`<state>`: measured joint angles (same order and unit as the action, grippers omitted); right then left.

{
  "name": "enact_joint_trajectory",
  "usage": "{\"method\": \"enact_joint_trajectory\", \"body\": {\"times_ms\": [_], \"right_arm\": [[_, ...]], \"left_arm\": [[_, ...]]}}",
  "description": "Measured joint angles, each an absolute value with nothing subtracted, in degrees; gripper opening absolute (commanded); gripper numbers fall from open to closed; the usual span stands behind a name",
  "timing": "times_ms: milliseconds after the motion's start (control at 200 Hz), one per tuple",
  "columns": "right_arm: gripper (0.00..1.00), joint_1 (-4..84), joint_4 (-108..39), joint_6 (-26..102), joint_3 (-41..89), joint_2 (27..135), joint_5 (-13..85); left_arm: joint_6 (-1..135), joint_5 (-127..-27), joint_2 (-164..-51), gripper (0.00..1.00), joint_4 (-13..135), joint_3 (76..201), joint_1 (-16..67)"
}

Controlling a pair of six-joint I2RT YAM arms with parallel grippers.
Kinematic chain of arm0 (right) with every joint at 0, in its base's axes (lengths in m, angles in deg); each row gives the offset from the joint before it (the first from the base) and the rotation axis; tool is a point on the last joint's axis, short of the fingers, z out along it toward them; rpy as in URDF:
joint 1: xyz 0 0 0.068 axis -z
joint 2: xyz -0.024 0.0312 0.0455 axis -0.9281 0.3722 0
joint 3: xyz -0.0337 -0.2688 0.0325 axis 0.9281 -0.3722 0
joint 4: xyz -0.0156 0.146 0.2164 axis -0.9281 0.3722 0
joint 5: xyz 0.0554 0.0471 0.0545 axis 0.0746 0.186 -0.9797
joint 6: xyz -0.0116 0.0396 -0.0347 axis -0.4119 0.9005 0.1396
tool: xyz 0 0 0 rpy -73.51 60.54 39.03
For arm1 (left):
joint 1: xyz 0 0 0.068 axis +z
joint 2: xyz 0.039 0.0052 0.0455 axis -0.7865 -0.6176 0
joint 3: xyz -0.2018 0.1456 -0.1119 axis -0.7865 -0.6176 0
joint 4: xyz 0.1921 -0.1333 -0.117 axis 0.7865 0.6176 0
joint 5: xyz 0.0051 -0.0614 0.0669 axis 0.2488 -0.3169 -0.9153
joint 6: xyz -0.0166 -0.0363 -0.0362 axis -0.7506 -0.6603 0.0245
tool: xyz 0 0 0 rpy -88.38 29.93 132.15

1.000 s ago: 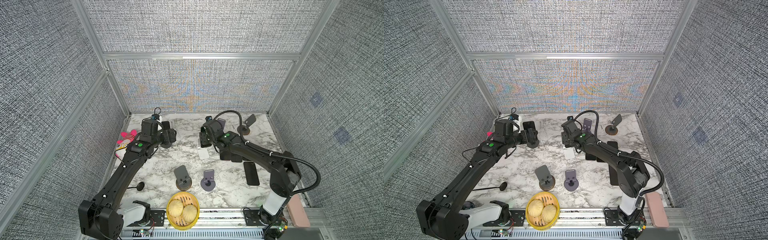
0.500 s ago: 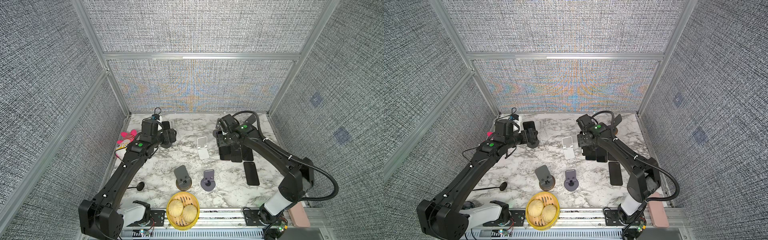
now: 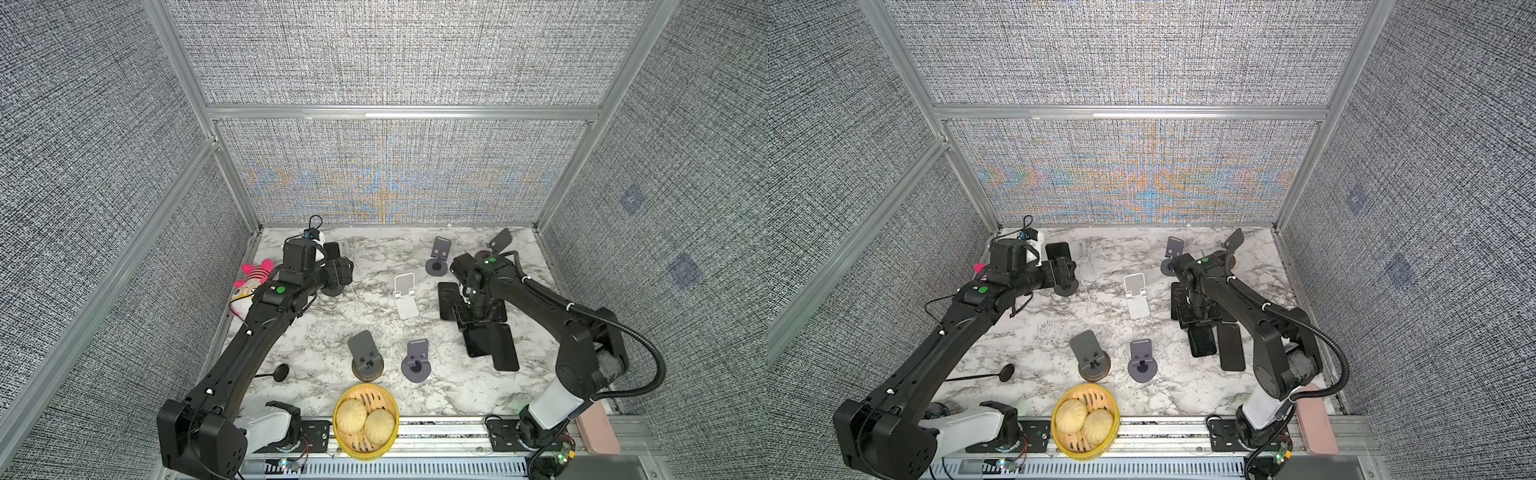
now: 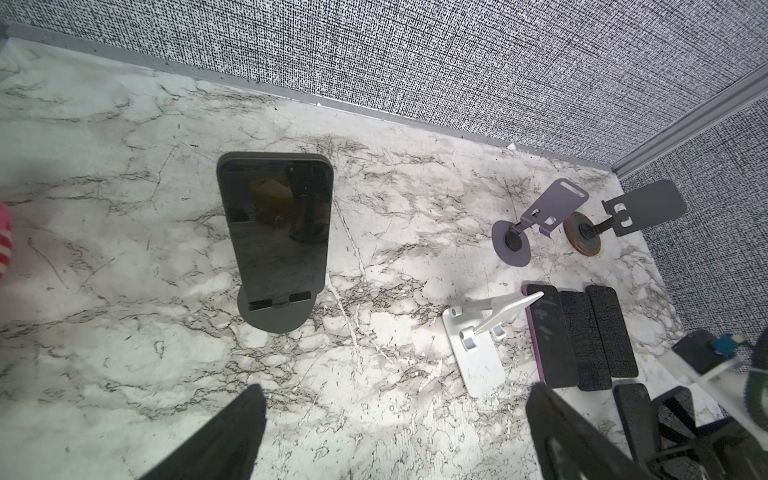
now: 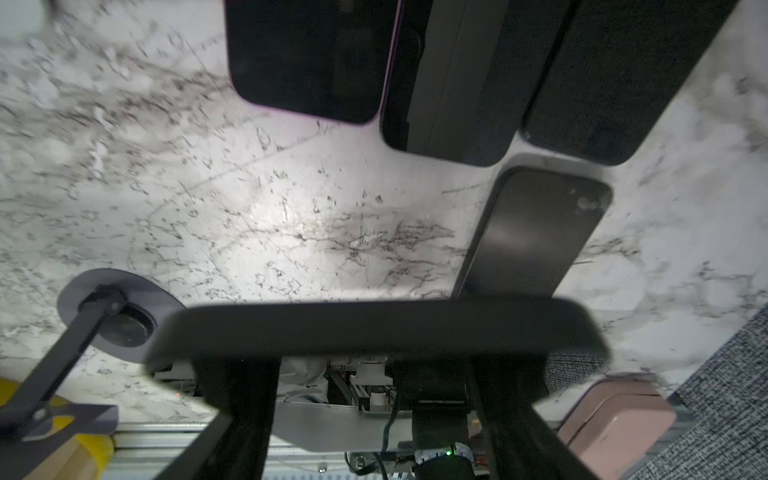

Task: Remove the phone from the phone stand
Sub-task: 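Carry the black phone with the right gripper toward the laid phones, then lower the black phone with the right gripper beside the laid phones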

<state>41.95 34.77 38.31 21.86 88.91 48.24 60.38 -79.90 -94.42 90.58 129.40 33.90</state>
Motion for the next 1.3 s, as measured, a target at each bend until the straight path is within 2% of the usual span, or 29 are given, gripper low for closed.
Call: {"method": "enact_joint_trajectory", "body": {"times_ms": [390, 890, 1301], "right_arm": [[0.59, 44.6, 30.8, 38.7, 14.3, 93.5, 45.1], [0.58, 47.2, 26.5, 39.9, 12.0, 98.1, 44.0], [0.69, 48.7, 27.0, 39.7, 12.4, 99.7, 42.0]], "left_arm": [[60.4, -79.9, -94.4, 0.99, 90.6, 129.4, 33.9], [60.4, -79.9, -94.5, 0.99, 90.6, 129.4, 33.9], [60.4, -79.9, -94.5, 0.99, 90.6, 129.4, 33.9]]}}
